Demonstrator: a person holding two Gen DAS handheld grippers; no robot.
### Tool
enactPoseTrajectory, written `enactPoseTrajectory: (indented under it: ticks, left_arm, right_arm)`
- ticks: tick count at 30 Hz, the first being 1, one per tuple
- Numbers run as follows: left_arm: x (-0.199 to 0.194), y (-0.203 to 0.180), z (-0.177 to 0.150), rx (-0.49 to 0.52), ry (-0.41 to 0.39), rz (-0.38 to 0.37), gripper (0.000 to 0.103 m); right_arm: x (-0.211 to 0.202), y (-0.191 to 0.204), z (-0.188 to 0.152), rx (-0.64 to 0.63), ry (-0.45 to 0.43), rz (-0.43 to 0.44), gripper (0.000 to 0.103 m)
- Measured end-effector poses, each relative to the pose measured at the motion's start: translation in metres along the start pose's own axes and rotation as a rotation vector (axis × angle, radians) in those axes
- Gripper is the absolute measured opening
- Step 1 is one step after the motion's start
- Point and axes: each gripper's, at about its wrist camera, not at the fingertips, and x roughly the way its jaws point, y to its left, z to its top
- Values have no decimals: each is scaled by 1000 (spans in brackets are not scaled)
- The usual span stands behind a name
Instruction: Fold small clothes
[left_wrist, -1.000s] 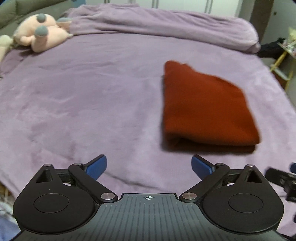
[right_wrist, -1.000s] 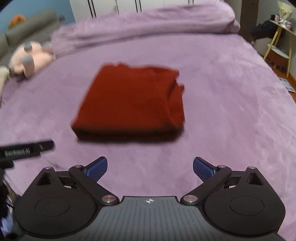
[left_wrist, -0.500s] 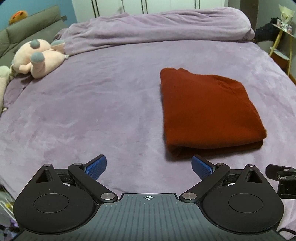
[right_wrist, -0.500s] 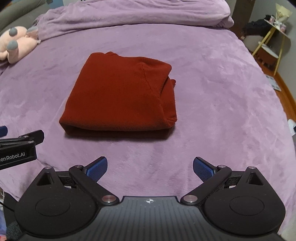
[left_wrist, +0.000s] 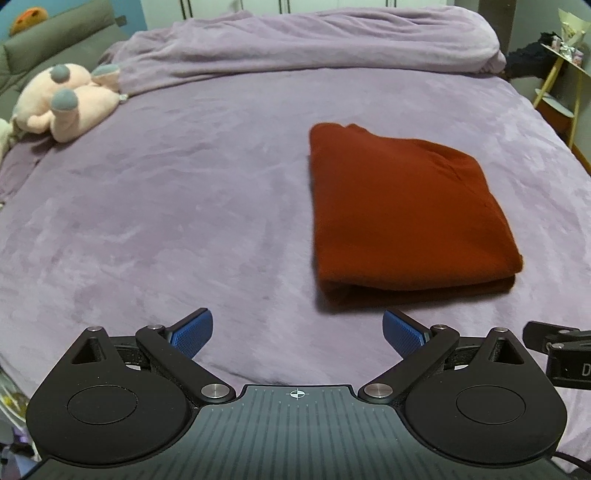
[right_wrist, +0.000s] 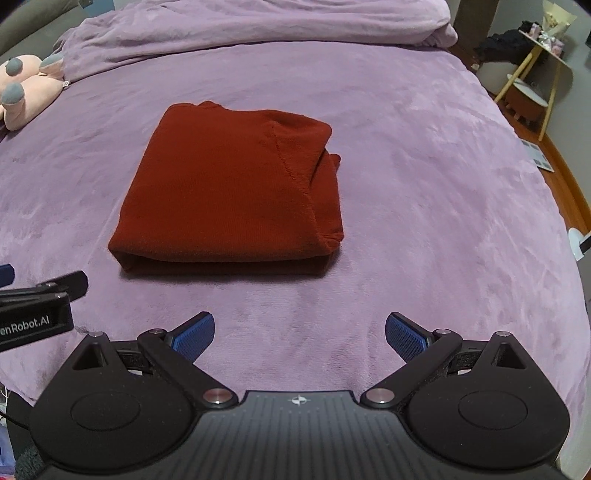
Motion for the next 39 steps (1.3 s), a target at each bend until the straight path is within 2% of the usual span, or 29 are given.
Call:
enactPoseTrajectory:
  ticks: [24,39]
  left_arm:
    - [6,-12,-1,5,69,-53,101]
    - [6,-17,-1,11,84,-53,101]
  right_arm:
    - [-2,-12,0,32,-12,27,99]
    - [-1,-15,0,44,-7,30,99]
